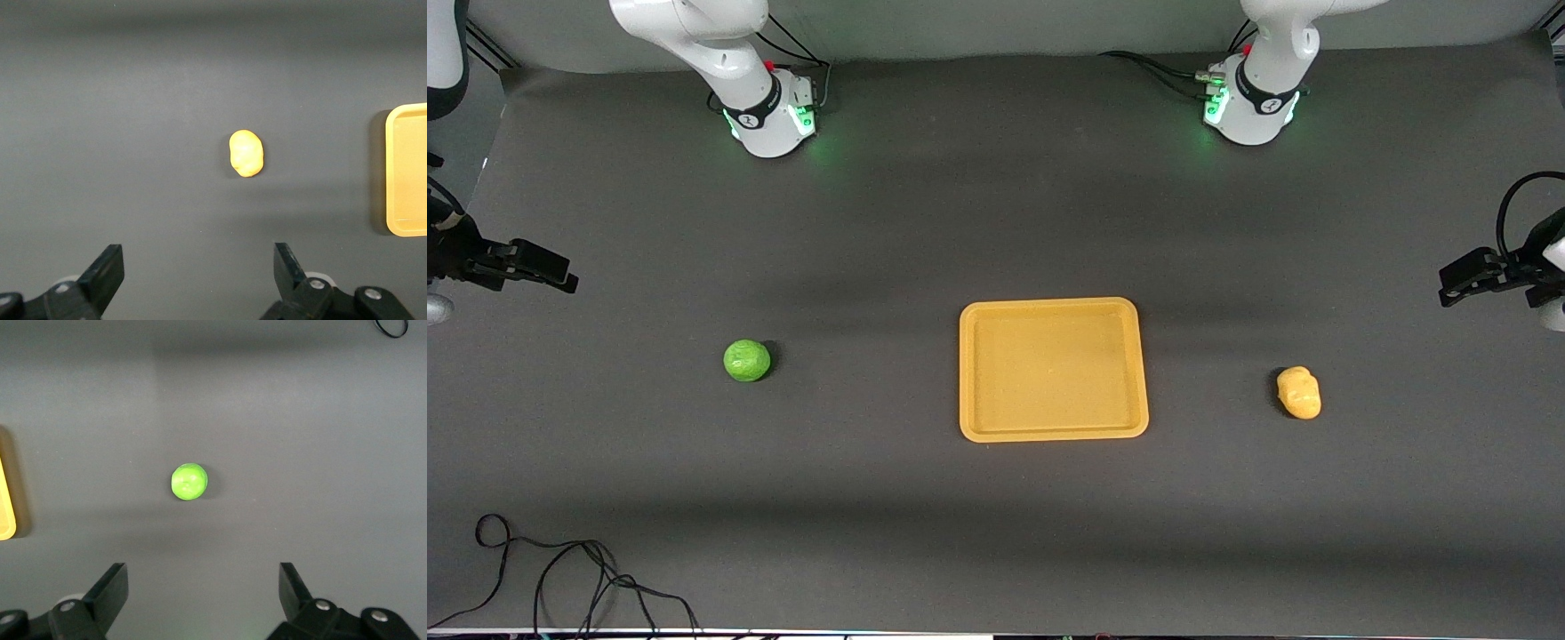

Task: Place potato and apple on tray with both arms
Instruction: 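Reach the left gripper down toward the yellow potato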

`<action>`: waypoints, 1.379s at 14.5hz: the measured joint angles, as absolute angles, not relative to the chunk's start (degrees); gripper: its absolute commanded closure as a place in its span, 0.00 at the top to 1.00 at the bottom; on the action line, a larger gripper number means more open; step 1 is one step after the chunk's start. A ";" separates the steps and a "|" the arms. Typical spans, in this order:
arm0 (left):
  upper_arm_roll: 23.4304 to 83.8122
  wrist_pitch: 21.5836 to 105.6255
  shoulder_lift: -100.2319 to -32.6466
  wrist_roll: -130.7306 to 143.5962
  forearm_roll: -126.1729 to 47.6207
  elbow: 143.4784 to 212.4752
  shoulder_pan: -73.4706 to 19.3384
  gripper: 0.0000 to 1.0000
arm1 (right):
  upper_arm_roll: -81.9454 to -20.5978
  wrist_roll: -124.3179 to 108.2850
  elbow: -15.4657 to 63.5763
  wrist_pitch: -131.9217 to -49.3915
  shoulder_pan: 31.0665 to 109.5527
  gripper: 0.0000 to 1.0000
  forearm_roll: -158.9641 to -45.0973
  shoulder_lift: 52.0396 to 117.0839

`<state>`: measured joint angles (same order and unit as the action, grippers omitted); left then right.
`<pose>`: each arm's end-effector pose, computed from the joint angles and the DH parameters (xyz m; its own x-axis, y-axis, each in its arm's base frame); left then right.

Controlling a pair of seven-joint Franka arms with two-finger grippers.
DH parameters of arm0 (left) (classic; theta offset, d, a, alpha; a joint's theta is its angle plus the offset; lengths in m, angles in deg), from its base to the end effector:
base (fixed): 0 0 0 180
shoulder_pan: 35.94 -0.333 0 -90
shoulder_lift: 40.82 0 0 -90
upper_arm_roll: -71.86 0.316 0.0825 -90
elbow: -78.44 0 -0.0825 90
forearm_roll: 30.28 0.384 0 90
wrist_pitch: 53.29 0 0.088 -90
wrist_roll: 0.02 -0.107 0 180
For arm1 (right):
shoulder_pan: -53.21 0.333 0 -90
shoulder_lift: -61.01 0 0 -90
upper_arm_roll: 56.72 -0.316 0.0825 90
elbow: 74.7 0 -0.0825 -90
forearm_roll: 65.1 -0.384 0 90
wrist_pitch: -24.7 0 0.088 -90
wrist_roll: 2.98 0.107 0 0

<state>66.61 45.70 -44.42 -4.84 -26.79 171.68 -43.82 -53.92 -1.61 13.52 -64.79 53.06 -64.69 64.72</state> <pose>0.5842 0.0339 0.5760 0.9983 -0.0472 0.0328 -0.0453 -0.9973 -0.0577 0.5719 -0.0293 0.6019 0.9963 -0.0754 -0.0422 -0.0750 -0.9971 0.0113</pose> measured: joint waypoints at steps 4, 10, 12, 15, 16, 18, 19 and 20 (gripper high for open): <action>66.90 45.47 -44.65 -5.89 -27.69 171.69 -44.22 1.00 | -54.22 -1.61 13.13 -64.76 53.43 1.00 -64.70 64.71; 66.70 50.29 -45.97 -6.82 -27.94 177.03 -44.28 1.00 | -53.97 -1.62 13.06 -64.24 53.36 1.00 -64.78 64.77; 66.50 58.18 -47.33 -6.80 -28.32 182.81 -44.25 1.00 | -53.83 -2.19 13.07 -64.18 53.24 1.00 -64.78 64.86; 66.20 70.77 -50.63 -6.16 -28.97 191.63 -44.02 1.00 | -53.77 -2.59 13.09 -64.16 53.28 1.00 -64.82 65.01; 66.12 73.87 -52.23 -5.29 -29.03 193.25 -43.72 1.00 | -53.81 -2.65 13.09 -64.16 53.30 1.00 -64.84 65.08; 65.89 79.75 -56.33 -2.30 -29.05 194.60 -42.54 1.00 | -53.90 -2.83 13.27 -64.26 53.32 1.00 -64.88 65.67; 65.82 82.60 -58.51 -0.54 -29.05 194.75 -41.69 1.00 | -53.95 -2.87 13.83 -64.91 53.33 1.00 -64.99 66.23; 65.75 85.33 -60.59 0.93 -29.02 194.78 -40.81 1.00 | -53.98 -2.90 15.03 -66.68 53.35 1.00 -65.20 66.74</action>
<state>65.75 85.33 -60.59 0.93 -29.02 194.78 -40.81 -53.98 -2.90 15.03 -66.68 53.35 -65.20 66.74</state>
